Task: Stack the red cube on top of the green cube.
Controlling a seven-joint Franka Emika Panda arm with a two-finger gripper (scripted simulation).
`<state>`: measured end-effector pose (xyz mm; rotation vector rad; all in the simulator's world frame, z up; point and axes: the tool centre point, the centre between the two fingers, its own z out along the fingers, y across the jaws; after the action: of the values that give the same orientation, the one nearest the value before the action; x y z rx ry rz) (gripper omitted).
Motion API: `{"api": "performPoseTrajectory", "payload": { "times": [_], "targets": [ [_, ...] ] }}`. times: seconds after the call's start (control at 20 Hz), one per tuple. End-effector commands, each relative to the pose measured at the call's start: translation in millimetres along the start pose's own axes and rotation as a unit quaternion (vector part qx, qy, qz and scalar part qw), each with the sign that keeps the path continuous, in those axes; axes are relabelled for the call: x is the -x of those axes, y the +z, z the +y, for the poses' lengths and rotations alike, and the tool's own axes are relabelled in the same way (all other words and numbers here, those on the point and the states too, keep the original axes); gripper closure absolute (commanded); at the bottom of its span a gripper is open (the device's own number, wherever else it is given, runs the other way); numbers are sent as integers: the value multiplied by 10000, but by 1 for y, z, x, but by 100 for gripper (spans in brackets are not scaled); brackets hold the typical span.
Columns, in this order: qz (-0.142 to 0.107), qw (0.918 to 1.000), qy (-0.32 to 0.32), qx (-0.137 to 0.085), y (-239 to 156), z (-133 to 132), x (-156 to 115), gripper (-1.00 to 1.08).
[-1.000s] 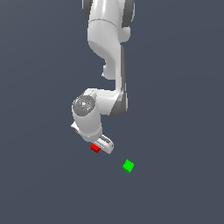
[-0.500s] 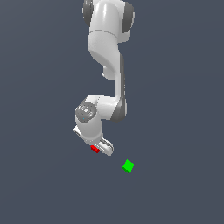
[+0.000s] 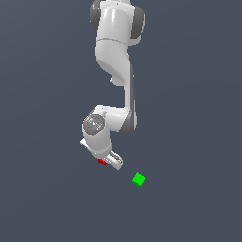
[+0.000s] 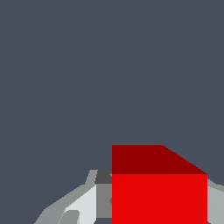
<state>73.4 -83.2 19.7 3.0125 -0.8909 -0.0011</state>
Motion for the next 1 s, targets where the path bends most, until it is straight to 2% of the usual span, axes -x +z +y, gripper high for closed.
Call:
{"api": "performPoseTrajectory", "payload": {
  "times": [0.0, 0.55, 0.95],
  "targets": [
    [3, 10000, 0, -1, 0, 0, 0, 108],
    [0, 10000, 0, 0, -5, 0, 0, 108],
    [0, 10000, 0, 0, -47, 0, 1, 108]
  ]
}}
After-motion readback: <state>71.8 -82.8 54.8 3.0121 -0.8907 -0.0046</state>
